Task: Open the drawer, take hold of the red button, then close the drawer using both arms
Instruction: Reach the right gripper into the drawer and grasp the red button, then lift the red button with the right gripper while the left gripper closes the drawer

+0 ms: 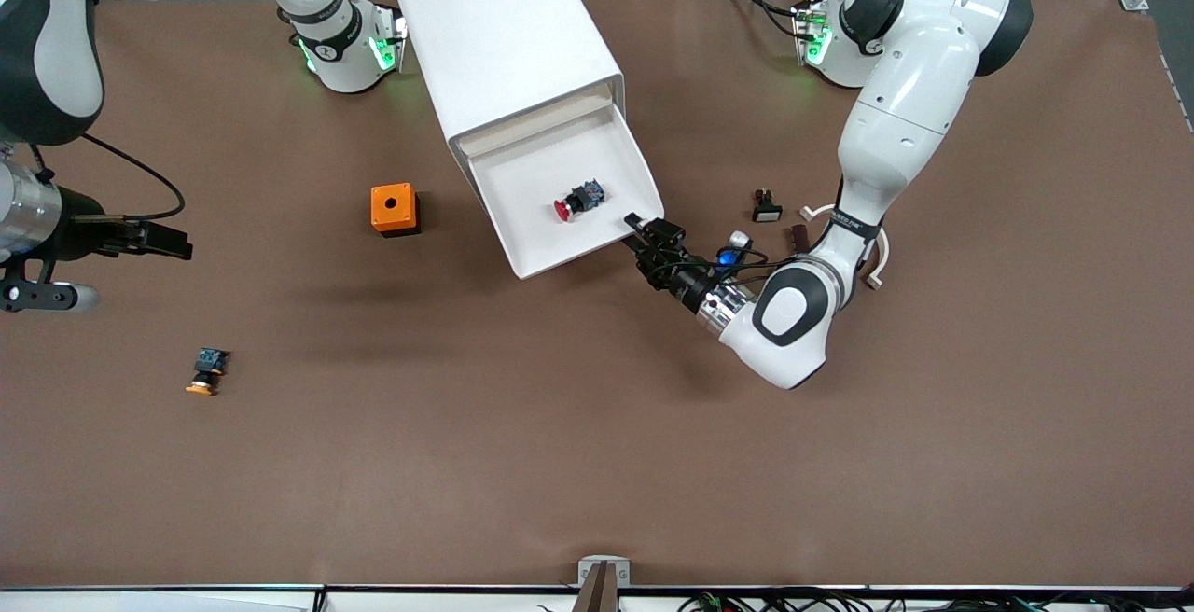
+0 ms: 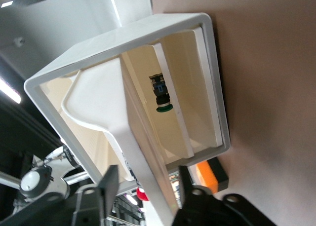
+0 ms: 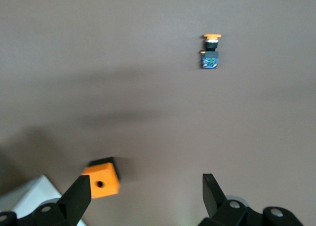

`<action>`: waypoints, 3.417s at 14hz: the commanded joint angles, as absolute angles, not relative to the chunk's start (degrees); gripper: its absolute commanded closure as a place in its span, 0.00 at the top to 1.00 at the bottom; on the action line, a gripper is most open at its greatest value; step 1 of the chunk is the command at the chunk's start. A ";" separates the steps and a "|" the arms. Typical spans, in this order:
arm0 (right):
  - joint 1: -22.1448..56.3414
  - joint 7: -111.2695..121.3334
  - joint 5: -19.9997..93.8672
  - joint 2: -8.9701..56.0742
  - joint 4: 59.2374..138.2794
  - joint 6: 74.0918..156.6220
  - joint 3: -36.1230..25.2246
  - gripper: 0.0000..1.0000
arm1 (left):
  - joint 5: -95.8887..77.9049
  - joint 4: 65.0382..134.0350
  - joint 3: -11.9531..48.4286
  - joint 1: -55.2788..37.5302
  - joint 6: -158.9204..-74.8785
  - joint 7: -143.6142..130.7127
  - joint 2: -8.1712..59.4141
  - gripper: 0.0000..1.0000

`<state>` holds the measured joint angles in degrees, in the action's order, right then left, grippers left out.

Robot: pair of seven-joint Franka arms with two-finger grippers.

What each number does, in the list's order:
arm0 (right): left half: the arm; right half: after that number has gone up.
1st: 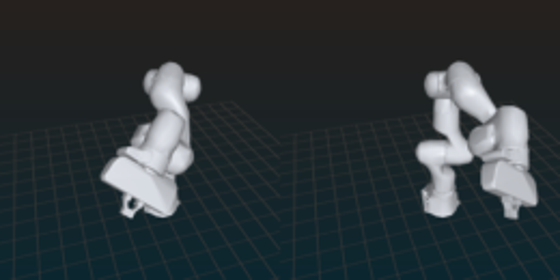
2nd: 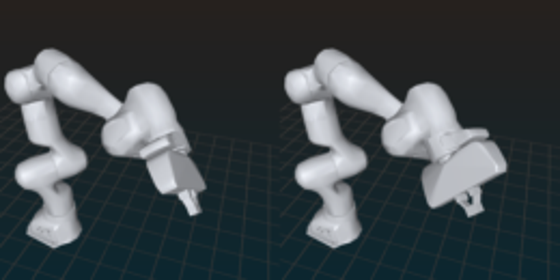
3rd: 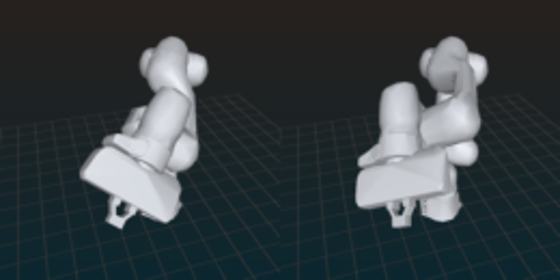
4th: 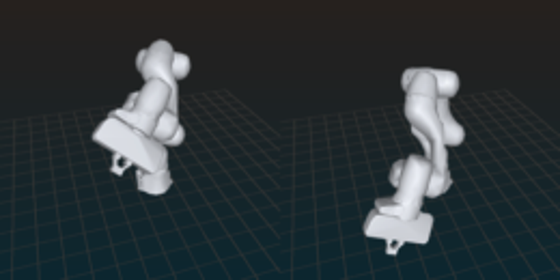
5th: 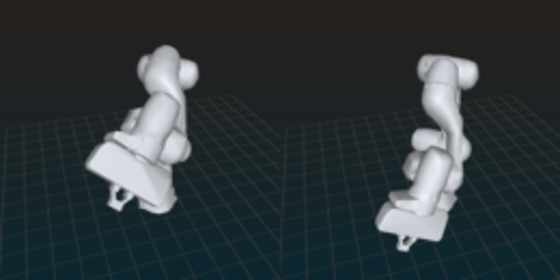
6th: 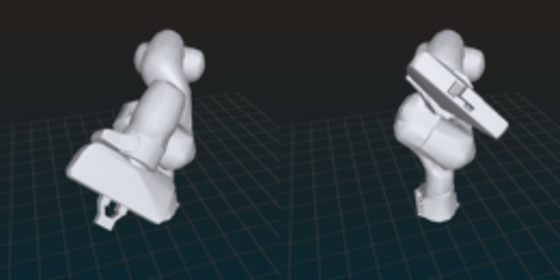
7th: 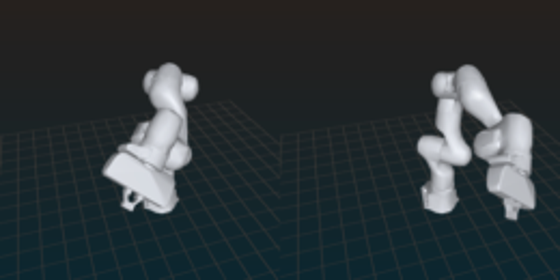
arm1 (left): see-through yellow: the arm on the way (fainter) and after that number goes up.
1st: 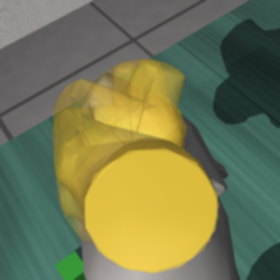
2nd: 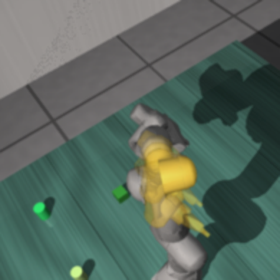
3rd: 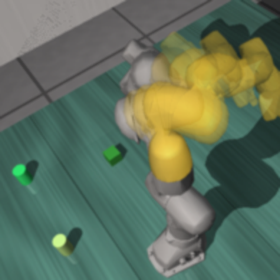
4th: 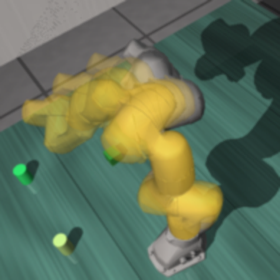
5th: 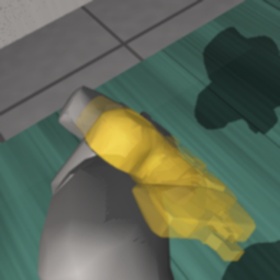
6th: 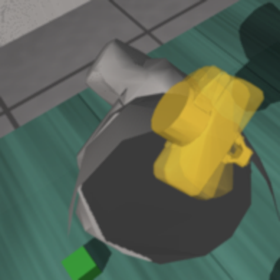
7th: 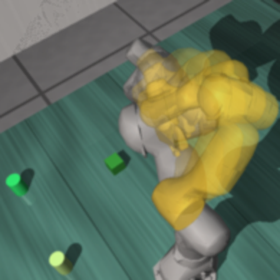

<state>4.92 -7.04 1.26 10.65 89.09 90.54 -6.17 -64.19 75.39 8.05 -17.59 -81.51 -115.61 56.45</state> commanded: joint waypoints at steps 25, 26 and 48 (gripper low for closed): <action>54.05 -99.84 3.78 21.62 101.95 123.13 -6.33 1.00 | -20.76 66.88 5.71 -25.66 -108.63 -57.22 45.62 1.00; 54.14 -99.93 3.78 21.88 102.04 123.31 -6.24 0.99 | -18.65 66.88 5.71 -25.93 -109.15 -57.22 45.44 1.00; 36.60 -63.25 8.44 18.20 94.48 109.17 -6.33 0.00 | -2.46 69.34 6.41 -31.55 -109.86 -69.88 43.24 1.00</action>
